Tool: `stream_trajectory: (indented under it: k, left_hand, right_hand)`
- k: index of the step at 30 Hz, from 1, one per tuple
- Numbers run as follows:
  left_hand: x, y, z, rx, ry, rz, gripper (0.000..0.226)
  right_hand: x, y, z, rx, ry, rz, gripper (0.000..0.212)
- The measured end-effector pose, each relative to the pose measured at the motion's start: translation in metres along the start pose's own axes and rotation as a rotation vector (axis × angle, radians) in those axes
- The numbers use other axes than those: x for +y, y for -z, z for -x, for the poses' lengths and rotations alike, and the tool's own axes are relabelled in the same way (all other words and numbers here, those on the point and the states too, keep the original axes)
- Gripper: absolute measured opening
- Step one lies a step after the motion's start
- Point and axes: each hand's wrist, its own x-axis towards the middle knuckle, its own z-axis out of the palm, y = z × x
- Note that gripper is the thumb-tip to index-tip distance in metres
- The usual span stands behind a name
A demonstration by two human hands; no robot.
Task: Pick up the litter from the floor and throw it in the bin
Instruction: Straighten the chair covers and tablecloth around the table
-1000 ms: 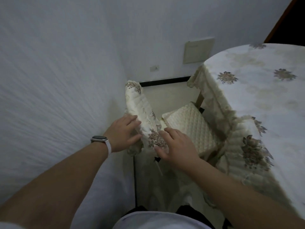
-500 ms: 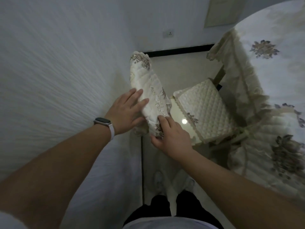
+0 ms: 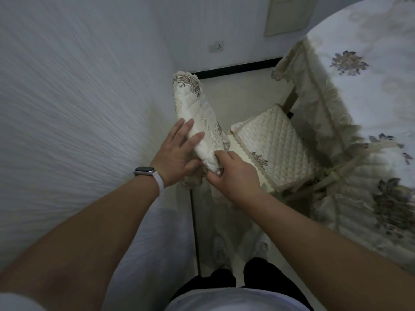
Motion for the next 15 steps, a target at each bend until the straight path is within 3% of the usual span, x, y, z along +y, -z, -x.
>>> stream_trajectory:
  k: [15]
  left_hand:
    - [-0.011, -0.018, -0.096, 0.031, -0.042, 0.083, 0.066]
  right_hand:
    - [0.049, 0.052, -0.03, 0.098, -0.02, -0.042, 0.049]
